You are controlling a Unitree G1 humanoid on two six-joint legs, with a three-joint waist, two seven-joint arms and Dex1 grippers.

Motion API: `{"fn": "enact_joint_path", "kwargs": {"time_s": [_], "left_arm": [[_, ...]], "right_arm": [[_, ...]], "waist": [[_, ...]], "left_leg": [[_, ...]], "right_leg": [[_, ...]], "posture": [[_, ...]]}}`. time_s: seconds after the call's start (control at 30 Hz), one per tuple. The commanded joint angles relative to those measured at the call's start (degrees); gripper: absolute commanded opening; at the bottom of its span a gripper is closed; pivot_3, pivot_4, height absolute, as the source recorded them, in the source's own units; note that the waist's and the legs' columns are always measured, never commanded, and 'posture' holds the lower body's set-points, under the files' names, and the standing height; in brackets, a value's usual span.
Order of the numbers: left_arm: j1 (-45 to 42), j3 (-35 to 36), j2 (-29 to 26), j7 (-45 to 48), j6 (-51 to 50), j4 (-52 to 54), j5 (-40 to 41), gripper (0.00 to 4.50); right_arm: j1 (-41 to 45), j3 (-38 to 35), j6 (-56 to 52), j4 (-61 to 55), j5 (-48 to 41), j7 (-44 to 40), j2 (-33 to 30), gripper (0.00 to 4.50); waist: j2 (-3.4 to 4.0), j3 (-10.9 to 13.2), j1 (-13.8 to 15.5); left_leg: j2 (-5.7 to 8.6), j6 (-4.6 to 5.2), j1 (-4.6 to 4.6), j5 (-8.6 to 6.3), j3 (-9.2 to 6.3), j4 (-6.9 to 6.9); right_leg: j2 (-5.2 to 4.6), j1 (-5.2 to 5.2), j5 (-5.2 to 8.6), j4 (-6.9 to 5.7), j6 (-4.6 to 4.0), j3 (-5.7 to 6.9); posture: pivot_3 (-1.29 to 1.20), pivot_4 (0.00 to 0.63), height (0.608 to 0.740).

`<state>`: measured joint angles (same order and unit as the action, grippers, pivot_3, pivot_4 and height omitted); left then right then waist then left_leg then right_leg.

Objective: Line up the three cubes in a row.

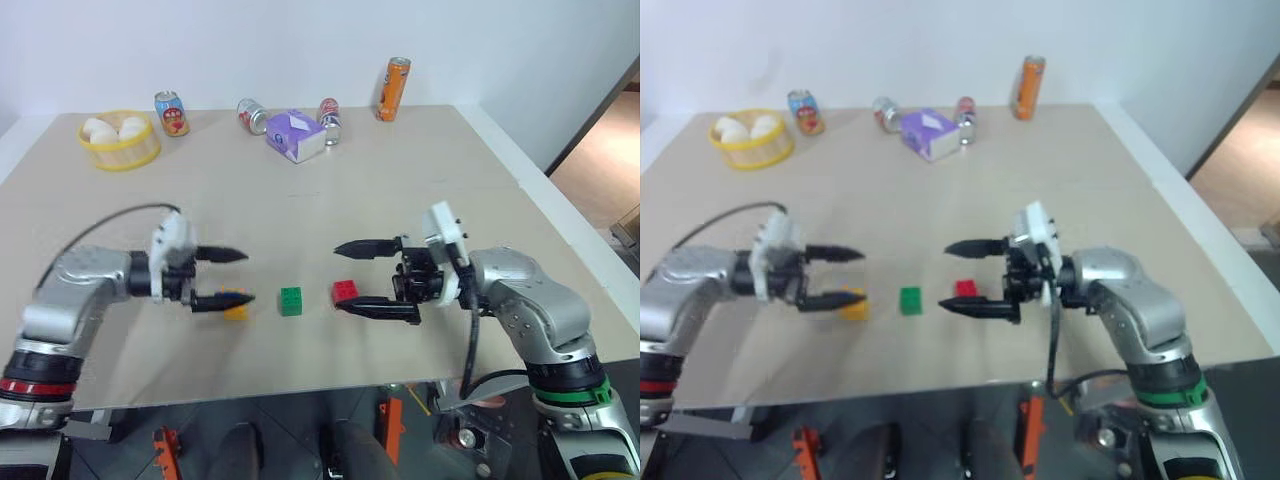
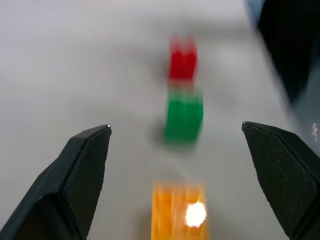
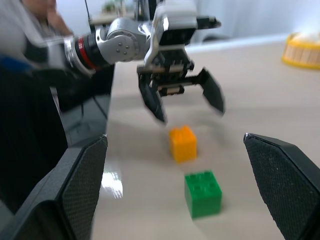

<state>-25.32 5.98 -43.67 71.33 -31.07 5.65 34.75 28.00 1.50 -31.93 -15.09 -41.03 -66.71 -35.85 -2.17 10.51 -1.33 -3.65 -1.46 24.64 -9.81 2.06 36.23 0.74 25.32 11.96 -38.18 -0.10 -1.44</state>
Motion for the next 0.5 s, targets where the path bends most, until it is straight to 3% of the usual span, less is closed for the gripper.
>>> {"fn": "enact_joint_path", "kwargs": {"time_s": [0.03,0.2,0.5], "left_arm": [[-0.91,9.83,0.83,-12.06,-8.49,6.26,7.74,4.35],[6.48,14.42,3.15,-28.46,-2.59,5.39,-3.61,4.35],[18.23,22.29,5.81,-34.26,-0.99,12.13,-1.86,4.35]], "right_arm": [[-0.78,-5.26,-0.92,-0.84,-2.11,4.96,0.53,4.50],[-2.99,-9.02,3.13,5.11,5.37,15.27,1.27,4.50],[-6.97,-12.00,5.20,5.68,7.27,19.24,1.08,4.50]], "waist": [[0.00,0.00,-0.01],[0.01,-0.01,-0.10],[-0.03,0.00,-0.04]], "left_leg": [[0.00,0.00,-0.02,0.00,-0.01,0.00],[0.02,0.00,-0.31,0.00,0.05,0.00],[0.02,-0.01,-0.18,0.00,0.19,-0.04]], "right_leg": [[0.00,-0.02,0.00,0.00,0.01,0.01],[0.00,-0.22,0.01,0.00,-0.04,-0.06],[-0.03,-0.05,0.07,0.01,-0.18,-0.21]], "posture": [[0.00,0.150,0.740],[0.00,0.150,0.740],[0.00,0.150,0.740]]}}
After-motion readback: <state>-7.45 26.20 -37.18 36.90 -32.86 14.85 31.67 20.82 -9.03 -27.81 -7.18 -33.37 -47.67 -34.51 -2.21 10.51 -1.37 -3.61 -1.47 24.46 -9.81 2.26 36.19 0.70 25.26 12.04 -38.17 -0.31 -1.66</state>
